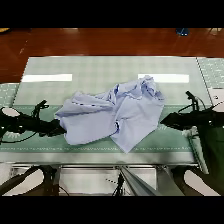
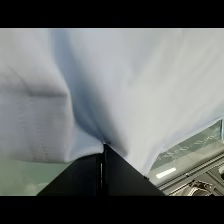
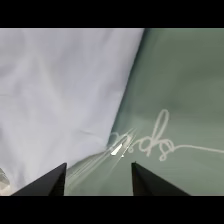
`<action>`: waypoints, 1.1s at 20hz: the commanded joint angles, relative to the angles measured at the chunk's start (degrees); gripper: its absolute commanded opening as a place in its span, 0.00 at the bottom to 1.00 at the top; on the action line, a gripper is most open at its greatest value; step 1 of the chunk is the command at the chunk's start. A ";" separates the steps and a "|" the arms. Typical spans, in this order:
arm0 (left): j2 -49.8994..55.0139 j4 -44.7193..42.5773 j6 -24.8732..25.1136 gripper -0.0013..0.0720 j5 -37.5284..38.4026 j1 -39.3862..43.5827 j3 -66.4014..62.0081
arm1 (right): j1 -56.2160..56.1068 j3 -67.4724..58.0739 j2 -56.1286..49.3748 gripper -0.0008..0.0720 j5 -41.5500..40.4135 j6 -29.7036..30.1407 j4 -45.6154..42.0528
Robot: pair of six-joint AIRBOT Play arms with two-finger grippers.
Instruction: Fold the shirts.
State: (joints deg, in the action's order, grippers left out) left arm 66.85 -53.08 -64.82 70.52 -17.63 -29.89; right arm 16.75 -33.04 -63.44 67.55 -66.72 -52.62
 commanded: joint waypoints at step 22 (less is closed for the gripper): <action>-17.62 19.06 2.16 0.05 -2.10 0.02 -50.07 | -16.13 -26.14 25.81 0.05 -23.06 -12.17 0.90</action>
State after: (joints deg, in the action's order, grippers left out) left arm 55.18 -36.75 -60.42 71.77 -17.63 -68.16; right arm -1.93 -49.28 -47.27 46.24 -79.07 -52.03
